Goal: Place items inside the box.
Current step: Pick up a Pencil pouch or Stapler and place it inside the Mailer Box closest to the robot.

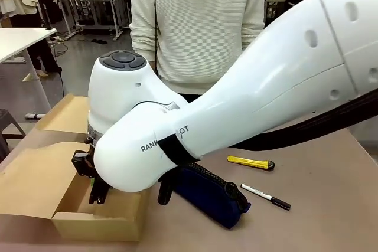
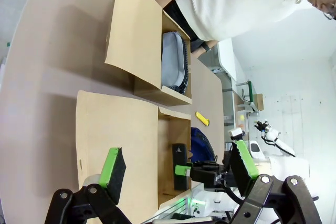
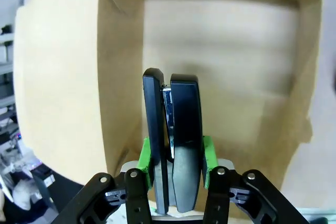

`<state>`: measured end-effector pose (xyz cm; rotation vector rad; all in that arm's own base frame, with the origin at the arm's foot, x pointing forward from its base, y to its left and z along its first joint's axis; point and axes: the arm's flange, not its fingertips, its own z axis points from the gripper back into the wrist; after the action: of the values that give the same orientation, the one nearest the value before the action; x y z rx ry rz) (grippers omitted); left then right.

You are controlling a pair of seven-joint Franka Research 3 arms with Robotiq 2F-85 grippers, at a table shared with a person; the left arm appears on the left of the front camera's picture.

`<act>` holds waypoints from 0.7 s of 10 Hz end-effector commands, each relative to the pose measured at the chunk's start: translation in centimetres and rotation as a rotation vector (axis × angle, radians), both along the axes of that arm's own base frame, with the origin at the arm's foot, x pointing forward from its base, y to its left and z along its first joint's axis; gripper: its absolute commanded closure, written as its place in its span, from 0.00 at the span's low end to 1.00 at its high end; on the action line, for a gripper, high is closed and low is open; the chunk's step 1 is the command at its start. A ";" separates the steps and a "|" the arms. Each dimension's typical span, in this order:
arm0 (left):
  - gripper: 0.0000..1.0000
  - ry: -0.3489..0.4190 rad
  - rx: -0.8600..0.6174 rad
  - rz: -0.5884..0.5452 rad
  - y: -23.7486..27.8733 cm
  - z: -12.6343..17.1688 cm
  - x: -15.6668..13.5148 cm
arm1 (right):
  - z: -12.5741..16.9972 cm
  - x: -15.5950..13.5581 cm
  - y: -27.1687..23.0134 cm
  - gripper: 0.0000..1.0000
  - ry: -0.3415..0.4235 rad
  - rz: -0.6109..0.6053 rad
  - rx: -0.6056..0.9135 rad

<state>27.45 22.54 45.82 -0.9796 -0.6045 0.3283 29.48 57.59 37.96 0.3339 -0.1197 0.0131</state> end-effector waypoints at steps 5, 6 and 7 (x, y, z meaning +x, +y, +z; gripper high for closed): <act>0.00 -0.026 -0.003 -0.005 -0.1 -0.1 0.1 | -3.6 2.2 3.5 0.58 0.002 -0.078 -0.055; 0.00 -0.026 -0.003 -0.005 -0.1 -0.1 0.1 | -3.9 2.3 3.5 0.58 0.010 -0.076 -0.061; 0.00 -0.026 -0.003 -0.005 -0.1 -0.1 0.1 | -4.0 2.4 3.5 0.58 0.014 -0.072 -0.063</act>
<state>27.45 22.54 45.81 -0.9797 -0.6042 0.3285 32.06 60.11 33.42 0.2869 -0.0895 -0.0250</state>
